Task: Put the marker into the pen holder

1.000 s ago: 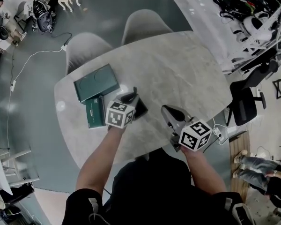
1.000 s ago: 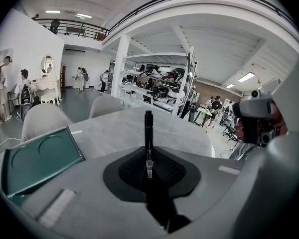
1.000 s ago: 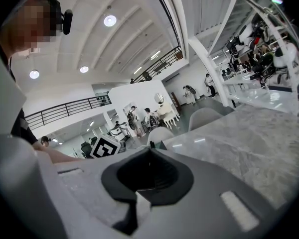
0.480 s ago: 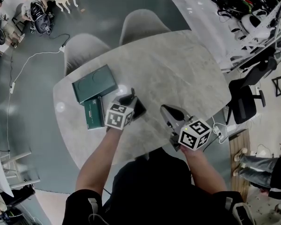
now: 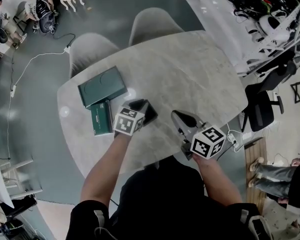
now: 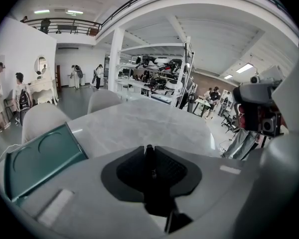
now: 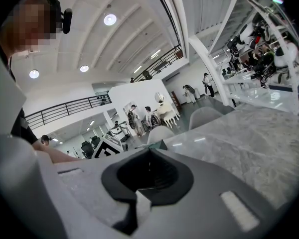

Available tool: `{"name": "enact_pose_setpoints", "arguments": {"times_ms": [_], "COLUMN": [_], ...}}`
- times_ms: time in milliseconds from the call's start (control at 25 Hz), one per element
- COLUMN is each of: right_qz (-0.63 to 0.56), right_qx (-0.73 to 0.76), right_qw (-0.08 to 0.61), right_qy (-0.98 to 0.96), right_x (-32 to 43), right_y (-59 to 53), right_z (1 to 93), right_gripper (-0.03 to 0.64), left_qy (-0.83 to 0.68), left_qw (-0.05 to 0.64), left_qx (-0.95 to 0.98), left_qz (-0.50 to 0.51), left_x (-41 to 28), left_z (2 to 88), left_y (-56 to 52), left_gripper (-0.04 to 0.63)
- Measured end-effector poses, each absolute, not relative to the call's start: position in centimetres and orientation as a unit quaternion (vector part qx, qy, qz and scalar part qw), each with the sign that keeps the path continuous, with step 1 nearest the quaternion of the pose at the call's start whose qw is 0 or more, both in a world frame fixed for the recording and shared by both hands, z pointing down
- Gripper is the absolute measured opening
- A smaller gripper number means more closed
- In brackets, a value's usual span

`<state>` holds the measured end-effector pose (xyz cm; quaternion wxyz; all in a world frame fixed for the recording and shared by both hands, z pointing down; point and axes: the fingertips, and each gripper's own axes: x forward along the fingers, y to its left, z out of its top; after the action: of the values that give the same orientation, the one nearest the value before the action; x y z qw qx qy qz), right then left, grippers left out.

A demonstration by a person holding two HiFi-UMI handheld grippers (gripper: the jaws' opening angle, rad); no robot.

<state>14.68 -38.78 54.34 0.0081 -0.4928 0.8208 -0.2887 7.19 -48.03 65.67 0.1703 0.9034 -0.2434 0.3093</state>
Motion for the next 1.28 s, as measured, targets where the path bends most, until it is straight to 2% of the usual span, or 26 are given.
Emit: {"name": "enact_pose_setpoints", "arguments": {"times_ms": [120,280,480,680,920,1280], "right_qz": [-0.289,-0.286,-0.280,-0.261,-0.235,-0.209], "right_qx": [-0.493,-0.496,-0.500,-0.511,-0.526,-0.543], "right_qw": [0.007,0.009,0.011,0.012,0.000,-0.019], "right_qy": [0.821,0.820,0.819,0.819,0.818,0.813], "right_x": [14.8,14.7,14.2,14.2,11.5,11.0], "right_y": [-38.9,-38.5,-37.8,-37.4,-36.0,-33.2], "right_z": [54.4,54.2,53.6,52.6,49.6,46.6], "right_gripper": [0.003,0.003,0.003,0.003,0.003,0.003], "left_qy": [-0.241,-0.240,-0.245,-0.258,-0.274,-0.291], "left_qw": [0.162,0.146,0.139,0.130,0.117,0.117], "left_qx": [0.904,0.903,0.911,0.923,0.930,0.934], "left_qz": [0.314,0.324,0.300,0.255,0.216,0.172], "left_x": [7.5,7.5,6.5,4.7,-1.0,-5.7], "left_z": [65.6,65.5,63.2,59.7,55.5,51.8], "left_y": [-48.3,-48.3,-47.4,-46.4,-44.7,-42.4], "left_gripper": [0.075,0.161,0.167,0.153,0.148,0.052]}}
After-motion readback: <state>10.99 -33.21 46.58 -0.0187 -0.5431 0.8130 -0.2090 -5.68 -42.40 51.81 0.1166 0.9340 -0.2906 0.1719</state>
